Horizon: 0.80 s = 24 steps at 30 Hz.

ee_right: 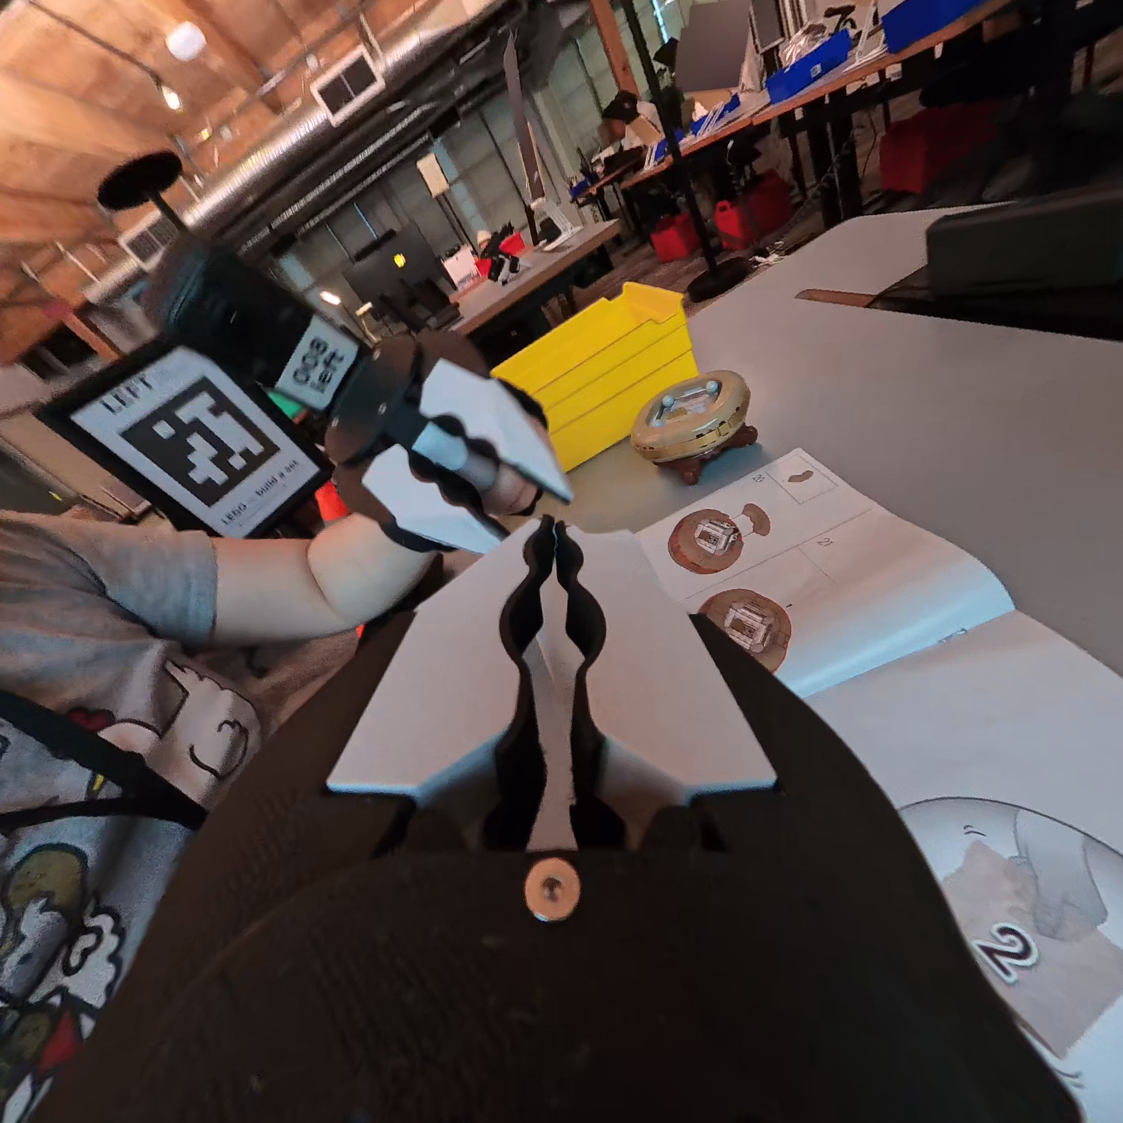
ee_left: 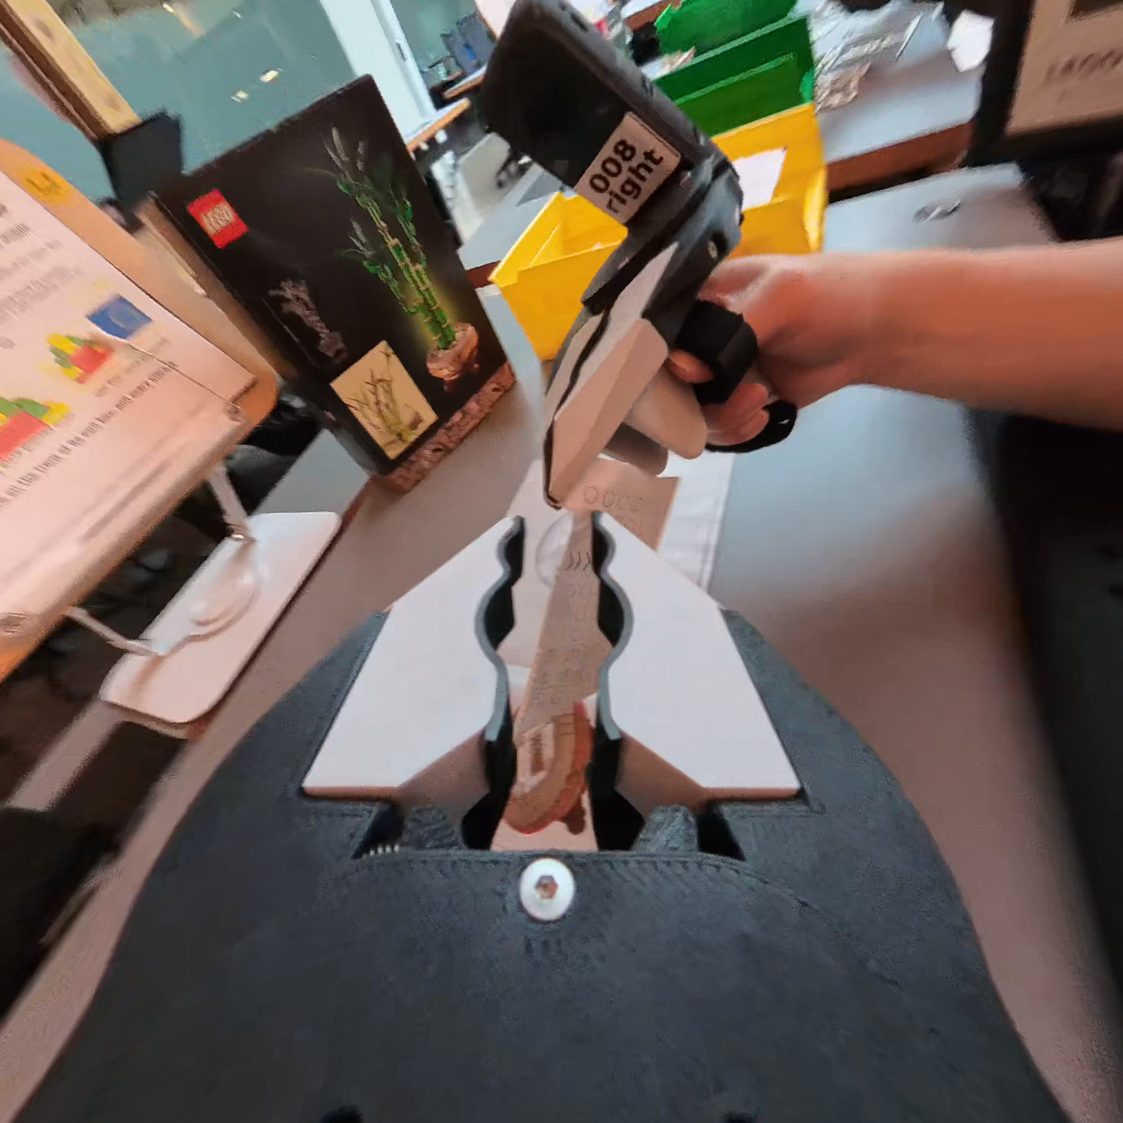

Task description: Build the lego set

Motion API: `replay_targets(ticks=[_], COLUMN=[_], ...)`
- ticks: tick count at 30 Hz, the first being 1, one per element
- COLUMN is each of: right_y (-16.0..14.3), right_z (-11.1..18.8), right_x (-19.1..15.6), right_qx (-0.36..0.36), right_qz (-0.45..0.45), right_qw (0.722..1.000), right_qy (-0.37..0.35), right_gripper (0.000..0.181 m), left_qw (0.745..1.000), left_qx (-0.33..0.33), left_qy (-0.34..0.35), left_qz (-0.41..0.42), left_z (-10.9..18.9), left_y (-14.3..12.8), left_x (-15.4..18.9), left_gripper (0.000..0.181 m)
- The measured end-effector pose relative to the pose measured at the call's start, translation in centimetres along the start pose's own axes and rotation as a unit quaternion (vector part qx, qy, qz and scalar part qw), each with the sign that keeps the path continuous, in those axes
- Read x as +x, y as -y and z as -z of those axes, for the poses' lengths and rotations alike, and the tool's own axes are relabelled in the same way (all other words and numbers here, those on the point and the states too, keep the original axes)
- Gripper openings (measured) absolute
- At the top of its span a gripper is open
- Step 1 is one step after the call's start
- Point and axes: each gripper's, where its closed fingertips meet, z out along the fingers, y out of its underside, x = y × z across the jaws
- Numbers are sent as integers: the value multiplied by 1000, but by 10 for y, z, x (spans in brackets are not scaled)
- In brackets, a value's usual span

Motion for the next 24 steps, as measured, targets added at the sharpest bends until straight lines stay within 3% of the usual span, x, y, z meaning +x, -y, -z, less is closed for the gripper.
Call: replay_targets(ticks=[4,7,10,14,18,20,24], right_y=[2,0,-5,-3,-4,-7,-13], right_z=[0,-2,-5,-5,-6,-7,-8], right_x=[-13,-20,-19,-26,-26,-26,-30], right_qx=[-7,-17,-32,-22,-23,-29,-53], right_qz=[24,36,56,76,84,87,112], right_qw=[1000,999,998,996,996,995,991], right_qy=[13,25,16,32,36,37,51], right_gripper=[0,0,0,0,0,0,0], left_qw=[995,990,987,988,980,977,967], left_qx=[7,7,-9,-19,-32,-31,-53], left_qy=[-75,-115,-142,-134,-169,-187,-220], left_qz=[65,84,72,73,99,100,114], left_z=[2,-4,-6,-6,-7,-6,-3], left_y=[-3,-7,-14,-16,-19,-20,-22], left_x=[6,16,24,21,30,35,41], left_gripper=[47,35,5,9,16,0,0])
